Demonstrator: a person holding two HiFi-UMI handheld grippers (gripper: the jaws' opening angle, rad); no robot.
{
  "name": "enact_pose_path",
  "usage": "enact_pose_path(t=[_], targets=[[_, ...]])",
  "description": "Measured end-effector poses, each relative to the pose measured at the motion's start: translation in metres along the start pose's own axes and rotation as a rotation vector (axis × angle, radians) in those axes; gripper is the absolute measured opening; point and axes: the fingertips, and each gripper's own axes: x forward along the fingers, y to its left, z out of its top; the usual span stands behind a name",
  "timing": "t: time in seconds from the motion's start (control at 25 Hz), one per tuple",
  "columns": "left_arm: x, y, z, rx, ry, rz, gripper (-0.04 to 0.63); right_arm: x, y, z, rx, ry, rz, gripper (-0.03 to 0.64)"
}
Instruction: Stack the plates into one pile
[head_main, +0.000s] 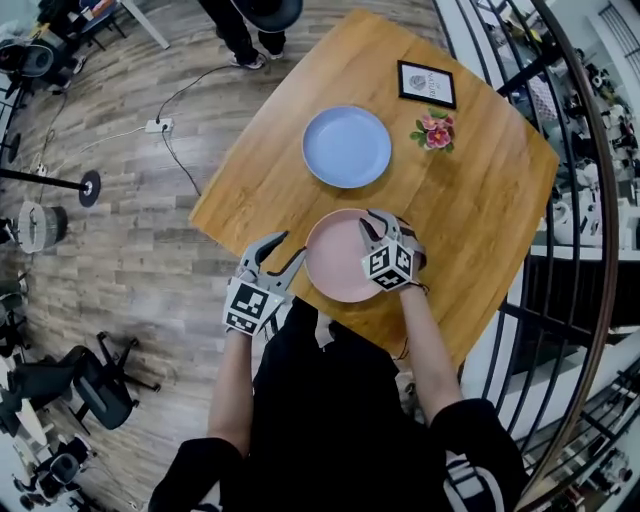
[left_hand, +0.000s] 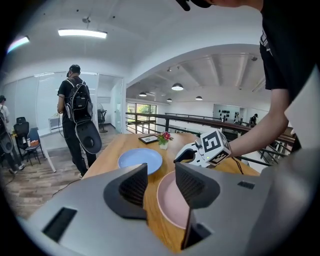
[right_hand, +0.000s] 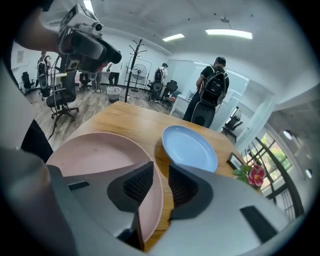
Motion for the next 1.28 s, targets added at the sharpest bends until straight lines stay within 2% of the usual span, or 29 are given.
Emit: enact_pose_path(t=[0.28, 0.76, 1.08, 1.28], targets=[[0.01, 0.03, 0.0, 0.008, 0.021, -0.036, 0.19, 0.026, -0.02, 0.01, 0.028, 0.021, -0.019, 0.107], [0.017, 0.065, -0.01, -0.01, 0.032, -0.069, 0.189, 0.065, -0.018, 0.027, 0.029, 0.063, 0.015, 0.109], [0.027, 0.083, -0.016, -0.019, 0.04, -0.082, 0.189, 0.097, -0.016, 0.034, -0.061, 0.112, 0.021, 0.109], [0.03, 0.092, -0.02, -0.028, 0.042, -0.089, 0.19, 0.112, -0.009, 0.033, -0.044, 0.144, 0.04, 0.112]])
